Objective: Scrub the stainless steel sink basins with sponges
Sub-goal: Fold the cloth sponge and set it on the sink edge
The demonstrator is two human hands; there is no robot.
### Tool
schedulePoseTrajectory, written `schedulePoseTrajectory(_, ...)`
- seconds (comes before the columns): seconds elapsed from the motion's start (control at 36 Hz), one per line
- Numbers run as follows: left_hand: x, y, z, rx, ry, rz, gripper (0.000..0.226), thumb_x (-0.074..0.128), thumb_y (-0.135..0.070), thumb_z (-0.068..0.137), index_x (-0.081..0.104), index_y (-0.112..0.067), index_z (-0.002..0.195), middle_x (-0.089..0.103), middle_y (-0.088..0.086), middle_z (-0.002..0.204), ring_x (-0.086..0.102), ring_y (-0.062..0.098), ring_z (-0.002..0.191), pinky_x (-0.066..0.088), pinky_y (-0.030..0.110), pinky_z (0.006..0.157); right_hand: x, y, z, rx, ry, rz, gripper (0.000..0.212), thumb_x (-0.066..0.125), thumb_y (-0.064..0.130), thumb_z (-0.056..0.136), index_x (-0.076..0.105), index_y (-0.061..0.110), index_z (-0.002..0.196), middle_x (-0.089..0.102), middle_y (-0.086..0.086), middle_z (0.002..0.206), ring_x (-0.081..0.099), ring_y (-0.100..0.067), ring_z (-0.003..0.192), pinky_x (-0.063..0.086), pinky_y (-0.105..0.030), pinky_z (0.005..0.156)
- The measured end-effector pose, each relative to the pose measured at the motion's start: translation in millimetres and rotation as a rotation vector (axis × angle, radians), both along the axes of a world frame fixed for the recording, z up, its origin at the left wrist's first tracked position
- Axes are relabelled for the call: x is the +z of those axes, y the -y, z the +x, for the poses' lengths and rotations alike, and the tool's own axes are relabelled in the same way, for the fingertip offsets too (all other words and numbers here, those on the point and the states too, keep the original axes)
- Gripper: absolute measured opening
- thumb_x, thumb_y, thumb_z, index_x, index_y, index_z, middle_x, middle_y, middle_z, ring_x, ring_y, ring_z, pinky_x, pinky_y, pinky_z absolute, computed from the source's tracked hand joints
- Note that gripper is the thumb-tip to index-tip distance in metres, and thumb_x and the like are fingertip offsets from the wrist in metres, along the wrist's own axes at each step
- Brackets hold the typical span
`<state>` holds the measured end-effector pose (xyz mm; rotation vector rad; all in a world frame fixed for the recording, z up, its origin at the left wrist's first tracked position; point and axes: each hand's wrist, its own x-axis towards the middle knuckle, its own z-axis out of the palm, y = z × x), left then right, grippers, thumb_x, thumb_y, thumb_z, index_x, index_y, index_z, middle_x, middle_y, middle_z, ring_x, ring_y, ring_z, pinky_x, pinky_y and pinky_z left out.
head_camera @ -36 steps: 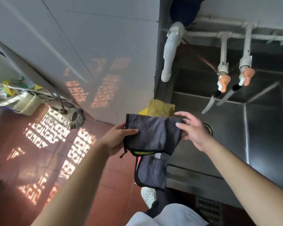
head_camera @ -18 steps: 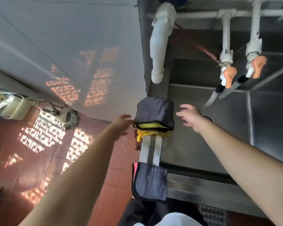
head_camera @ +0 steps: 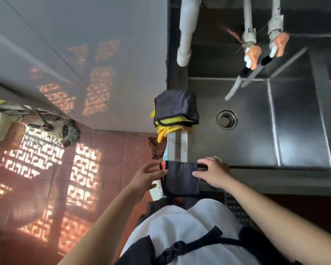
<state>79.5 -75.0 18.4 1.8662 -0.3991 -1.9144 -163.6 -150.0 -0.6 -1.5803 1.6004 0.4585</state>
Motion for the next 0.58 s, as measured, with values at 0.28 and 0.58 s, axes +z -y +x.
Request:
schedulePoseTrajectory(0.28,-30,0,-16,-0.086,0.116,-0.095,0.041,0.079,-0.002,0.079,0.064,-0.002,0.117,0.071,0.011,0.109,0.069,0.023,0.094,0.056,0.019,0.068,5,-10,22,-0.248,0.032,-0.040,0.021,0.076,0.034,0.075,0.062,0.030,0.090,0.065,0.006,0.100,0.058,-0.023,0.093,0.048,-0.035,0.089)
schedulePoseTrajectory(0.58,-26,-7,-5,-0.035,0.144,-0.250,0.025,0.072,0.002,0.081,0.066,-0.010,0.103,0.071,0.017,0.094,0.072,0.036,0.078,0.061,0.055,0.067,19,-26,10,-0.474,0.576,-0.120,0.016,0.069,0.000,0.084,0.061,0.013,0.088,0.067,0.000,0.076,0.054,-0.013,0.073,0.042,-0.025,0.065)
